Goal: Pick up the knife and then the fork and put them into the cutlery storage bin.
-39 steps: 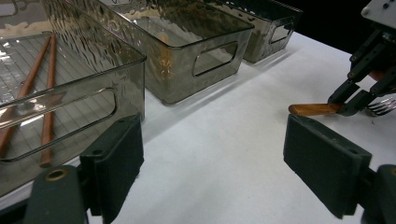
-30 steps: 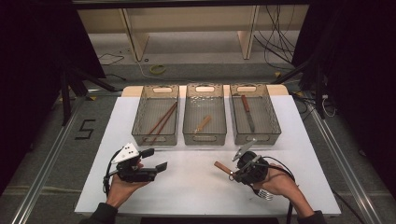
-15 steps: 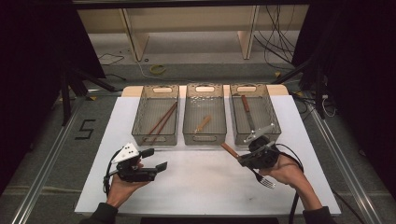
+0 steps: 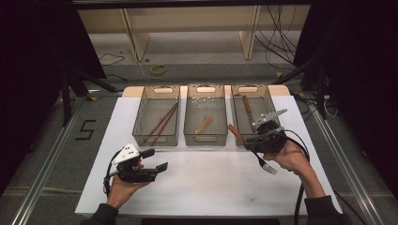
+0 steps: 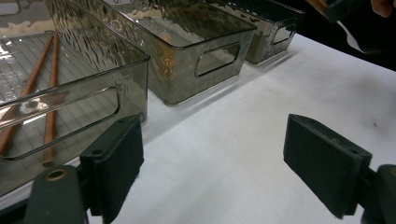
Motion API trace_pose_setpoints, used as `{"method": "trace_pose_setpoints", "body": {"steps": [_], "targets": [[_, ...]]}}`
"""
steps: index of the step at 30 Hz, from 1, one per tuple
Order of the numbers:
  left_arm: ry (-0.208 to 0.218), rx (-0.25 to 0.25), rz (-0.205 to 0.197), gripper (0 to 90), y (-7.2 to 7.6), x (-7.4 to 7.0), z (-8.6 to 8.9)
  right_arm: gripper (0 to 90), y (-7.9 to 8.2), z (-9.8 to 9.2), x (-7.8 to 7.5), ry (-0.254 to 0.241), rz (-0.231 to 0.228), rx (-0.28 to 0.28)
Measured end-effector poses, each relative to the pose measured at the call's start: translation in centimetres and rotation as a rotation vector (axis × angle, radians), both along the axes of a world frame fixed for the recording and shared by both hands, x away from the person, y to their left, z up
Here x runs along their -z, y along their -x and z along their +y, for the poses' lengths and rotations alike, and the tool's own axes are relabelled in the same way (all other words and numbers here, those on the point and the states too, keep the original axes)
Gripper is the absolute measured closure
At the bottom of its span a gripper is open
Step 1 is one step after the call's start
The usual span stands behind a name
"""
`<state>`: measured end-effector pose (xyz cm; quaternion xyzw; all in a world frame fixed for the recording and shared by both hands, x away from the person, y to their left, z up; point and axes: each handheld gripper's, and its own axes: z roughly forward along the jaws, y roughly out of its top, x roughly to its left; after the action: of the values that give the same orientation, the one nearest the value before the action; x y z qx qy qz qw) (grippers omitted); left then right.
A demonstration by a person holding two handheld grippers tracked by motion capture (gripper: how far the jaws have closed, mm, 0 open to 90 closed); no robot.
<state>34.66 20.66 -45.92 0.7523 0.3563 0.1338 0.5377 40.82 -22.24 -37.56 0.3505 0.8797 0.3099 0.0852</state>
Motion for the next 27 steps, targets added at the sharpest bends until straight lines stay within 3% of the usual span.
{"method": "trace_pose_setpoints", "body": {"steps": [27], "targets": [[0.005, 0.0, -0.002, 19.4, 0.0, 0.0, 0.1, 77.7, -5.1, -1.0, -3.7, -0.047, -0.059, 0.112]]}}
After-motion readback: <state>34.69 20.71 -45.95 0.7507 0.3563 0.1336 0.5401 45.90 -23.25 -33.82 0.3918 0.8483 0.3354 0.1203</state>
